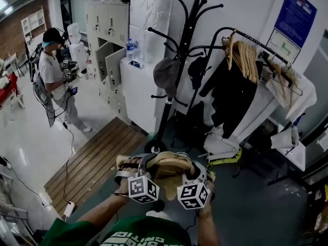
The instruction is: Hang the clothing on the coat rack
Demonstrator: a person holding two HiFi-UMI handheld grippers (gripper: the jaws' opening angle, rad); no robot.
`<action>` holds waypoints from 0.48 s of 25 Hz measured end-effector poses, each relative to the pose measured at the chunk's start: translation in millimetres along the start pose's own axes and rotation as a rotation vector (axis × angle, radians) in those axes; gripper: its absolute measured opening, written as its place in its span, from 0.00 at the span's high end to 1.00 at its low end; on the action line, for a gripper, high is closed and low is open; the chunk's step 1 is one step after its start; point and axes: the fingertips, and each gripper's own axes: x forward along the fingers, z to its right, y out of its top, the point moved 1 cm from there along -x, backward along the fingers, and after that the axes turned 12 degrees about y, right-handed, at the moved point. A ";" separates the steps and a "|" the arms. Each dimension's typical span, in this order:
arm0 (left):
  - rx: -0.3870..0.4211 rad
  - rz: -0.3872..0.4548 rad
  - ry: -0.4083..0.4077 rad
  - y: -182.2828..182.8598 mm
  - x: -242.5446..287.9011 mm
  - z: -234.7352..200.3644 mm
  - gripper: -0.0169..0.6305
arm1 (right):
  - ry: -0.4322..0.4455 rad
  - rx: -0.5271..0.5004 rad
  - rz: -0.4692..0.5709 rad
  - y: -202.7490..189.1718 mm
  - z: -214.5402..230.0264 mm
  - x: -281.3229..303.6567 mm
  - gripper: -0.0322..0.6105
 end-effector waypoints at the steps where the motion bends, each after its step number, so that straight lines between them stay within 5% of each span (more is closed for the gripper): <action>1: 0.000 0.000 0.005 2.4 5.4 -2.4 0.81 | 0.001 -0.004 0.005 1.0 6.0 2.9 0.75; 12: -0.016 -0.024 0.054 27.2 60.8 -13.8 0.81 | 0.026 -0.049 0.040 -0.5 66.2 31.1 0.75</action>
